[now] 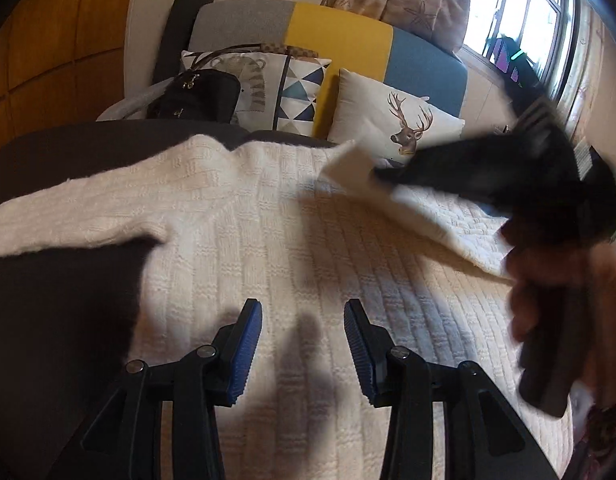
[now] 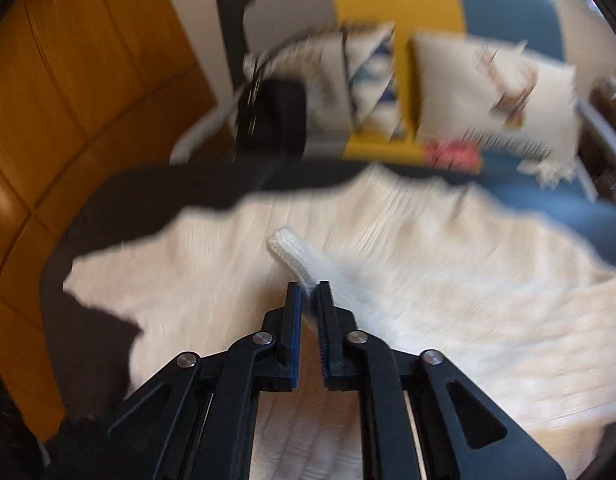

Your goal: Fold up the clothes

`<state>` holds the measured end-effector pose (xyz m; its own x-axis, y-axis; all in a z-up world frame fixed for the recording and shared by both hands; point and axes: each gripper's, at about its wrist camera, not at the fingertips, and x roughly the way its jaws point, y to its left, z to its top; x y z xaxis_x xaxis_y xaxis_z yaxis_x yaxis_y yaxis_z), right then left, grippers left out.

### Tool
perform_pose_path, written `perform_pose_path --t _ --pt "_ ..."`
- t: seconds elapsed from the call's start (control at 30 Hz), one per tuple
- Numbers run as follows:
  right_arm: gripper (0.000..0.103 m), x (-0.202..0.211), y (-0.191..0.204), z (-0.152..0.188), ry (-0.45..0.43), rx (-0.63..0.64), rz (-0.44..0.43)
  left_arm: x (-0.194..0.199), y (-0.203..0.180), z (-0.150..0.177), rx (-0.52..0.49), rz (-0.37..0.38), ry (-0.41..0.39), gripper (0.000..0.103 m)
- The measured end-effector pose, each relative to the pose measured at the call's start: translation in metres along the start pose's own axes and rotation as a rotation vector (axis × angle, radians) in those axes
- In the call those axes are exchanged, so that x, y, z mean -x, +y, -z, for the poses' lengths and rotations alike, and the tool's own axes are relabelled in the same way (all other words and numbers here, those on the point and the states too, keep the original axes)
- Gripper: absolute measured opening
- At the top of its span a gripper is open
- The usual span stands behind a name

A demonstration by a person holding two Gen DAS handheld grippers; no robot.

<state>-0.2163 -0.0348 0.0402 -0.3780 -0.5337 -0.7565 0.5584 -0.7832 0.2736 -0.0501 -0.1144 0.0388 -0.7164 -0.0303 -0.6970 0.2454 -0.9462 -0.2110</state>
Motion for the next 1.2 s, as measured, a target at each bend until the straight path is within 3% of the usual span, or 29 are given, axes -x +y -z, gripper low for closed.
perform_pose_path --t 0.17,0.2,0.3,0.37,0.43,0.53,0.8,0.9,0.97,1.13,1.2 --pt "0.027 0.029 -0.013 0.035 -0.033 -0.067 -0.044 -0.01 -0.002 -0.009 0.025 0.004 0.013 0.043" --pt "0.035 0.048 -0.03 0.04 -0.083 -0.118 -0.078 -0.014 -0.002 -0.012 0.04 0.011 0.024 0.043" --pt "0.061 0.086 -0.072 0.068 -0.165 -0.226 -0.057 -0.033 -0.005 -0.03 0.097 0.018 0.06 0.043" --pt "0.061 0.112 -0.099 0.088 -0.219 -0.297 -0.04 -0.049 -0.009 -0.044 0.112 0.0 0.085 0.043" --pt "0.061 0.116 -0.12 0.102 -0.205 -0.288 0.02 -0.066 -0.013 -0.058 0.116 -0.016 0.116 0.043" --pt "0.061 0.117 -0.143 0.117 -0.214 -0.301 0.046 -0.09 -0.016 -0.075 0.135 -0.028 0.172 0.043" --pt "0.054 0.115 -0.167 0.142 -0.228 -0.391 0.112 -0.11 -0.022 -0.092 0.193 0.009 0.167 0.043" --pt "0.054 0.117 -0.175 0.148 -0.245 -0.436 0.095 -0.116 -0.024 -0.094 0.225 0.027 0.159 0.042" --pt "0.054 0.117 -0.176 0.148 -0.25 -0.444 0.088 -0.117 -0.029 -0.095 0.187 0.003 0.14 0.01" --pt "0.054 0.118 -0.178 0.15 -0.272 -0.462 0.072 -0.091 -0.043 -0.106 0.04 0.011 0.002 0.007" --pt "0.054 0.121 -0.182 0.154 -0.293 -0.491 0.056 -0.075 -0.04 -0.113 0.044 0.024 -0.058 0.007"
